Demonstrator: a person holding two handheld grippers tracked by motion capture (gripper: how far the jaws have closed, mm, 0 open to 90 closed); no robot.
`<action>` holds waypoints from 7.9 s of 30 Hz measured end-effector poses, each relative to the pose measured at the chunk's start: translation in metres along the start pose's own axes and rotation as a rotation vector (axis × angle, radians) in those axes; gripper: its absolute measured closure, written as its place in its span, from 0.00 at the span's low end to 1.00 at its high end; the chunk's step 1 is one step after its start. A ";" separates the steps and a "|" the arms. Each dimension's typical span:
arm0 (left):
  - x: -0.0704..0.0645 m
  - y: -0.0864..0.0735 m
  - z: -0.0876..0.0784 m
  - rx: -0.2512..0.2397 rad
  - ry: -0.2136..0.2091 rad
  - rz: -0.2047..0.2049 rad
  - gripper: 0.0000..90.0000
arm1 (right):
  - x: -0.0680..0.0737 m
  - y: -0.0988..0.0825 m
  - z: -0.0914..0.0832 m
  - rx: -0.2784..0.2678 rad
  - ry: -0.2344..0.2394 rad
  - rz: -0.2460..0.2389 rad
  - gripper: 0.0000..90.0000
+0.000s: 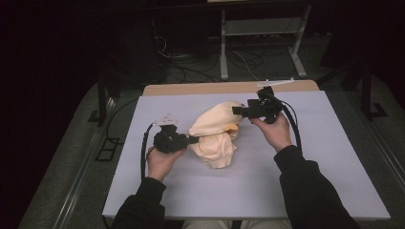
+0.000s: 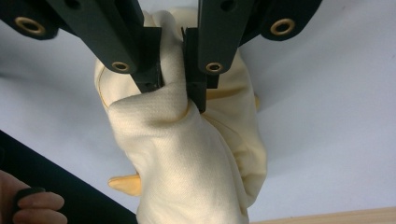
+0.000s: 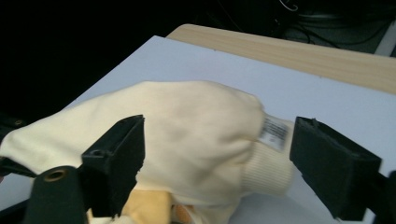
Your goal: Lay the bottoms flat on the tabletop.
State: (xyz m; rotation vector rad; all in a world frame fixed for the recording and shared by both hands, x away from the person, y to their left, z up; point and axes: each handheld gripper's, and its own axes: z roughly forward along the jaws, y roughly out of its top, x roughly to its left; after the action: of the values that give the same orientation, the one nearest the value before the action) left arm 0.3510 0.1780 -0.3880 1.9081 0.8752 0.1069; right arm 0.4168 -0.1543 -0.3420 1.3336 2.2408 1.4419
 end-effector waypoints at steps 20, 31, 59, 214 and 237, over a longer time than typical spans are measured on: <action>0.026 -0.027 -0.027 -0.040 0.065 -0.092 0.90 | -0.020 -0.036 0.015 0.047 0.028 0.066 0.17; 0.026 -0.031 -0.028 -0.043 0.060 -0.087 0.90 | -0.011 -0.059 0.061 0.110 0.075 0.118 0.23; 0.017 -0.033 -0.023 -0.043 0.087 -0.051 0.89 | -0.009 -0.079 0.088 0.080 0.089 0.161 0.94; 0.070 0.008 0.101 0.160 -0.023 -0.179 0.51 | -0.109 -0.041 0.047 0.150 0.035 0.226 0.53; 0.069 0.025 0.077 0.066 0.044 -0.205 0.98 | -0.117 -0.030 -0.004 0.153 0.002 0.169 0.95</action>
State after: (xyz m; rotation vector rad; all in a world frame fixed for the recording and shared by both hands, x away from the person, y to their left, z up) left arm 0.4474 0.1563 -0.4266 1.8715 1.1108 -0.0035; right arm 0.4655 -0.2489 -0.4002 1.6037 2.3297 1.3443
